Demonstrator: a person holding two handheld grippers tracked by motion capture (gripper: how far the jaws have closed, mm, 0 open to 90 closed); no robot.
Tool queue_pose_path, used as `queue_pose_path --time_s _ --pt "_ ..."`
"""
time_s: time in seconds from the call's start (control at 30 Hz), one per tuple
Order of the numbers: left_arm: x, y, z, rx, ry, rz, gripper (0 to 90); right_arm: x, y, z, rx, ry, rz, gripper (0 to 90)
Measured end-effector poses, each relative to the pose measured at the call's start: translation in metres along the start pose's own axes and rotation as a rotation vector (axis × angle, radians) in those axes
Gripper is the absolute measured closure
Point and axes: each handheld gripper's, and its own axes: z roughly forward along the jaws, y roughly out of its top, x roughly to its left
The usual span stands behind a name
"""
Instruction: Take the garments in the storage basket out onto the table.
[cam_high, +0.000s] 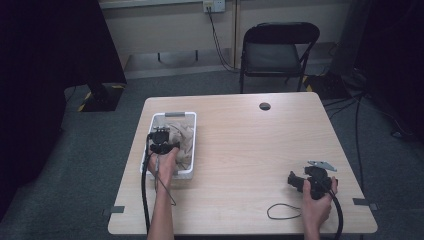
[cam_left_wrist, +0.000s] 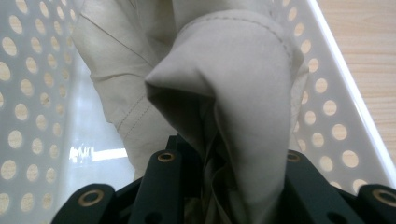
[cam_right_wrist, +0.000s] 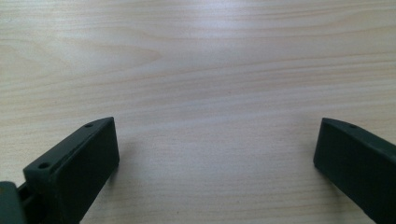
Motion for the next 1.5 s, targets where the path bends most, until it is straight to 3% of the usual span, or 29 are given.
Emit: queue_pose_path --time_s 0.37,1.0,1.5 --pt "0.002 -0.001 -0.005 -0.037 -0.016 -0.017 75.1 0.0 0.0 0.0 0.0 0.0 0.0 0.0" --pt "-0.001 0.001 -0.028 -0.16 -0.044 -0.002 75.7 0.0 0.0 0.0 0.0 0.0 0.0 0.0" --pt "-0.003 0.0 -0.042 -0.212 -0.044 0.001 75.7 0.0 0.0 0.0 0.0 0.0 0.0 0.0"
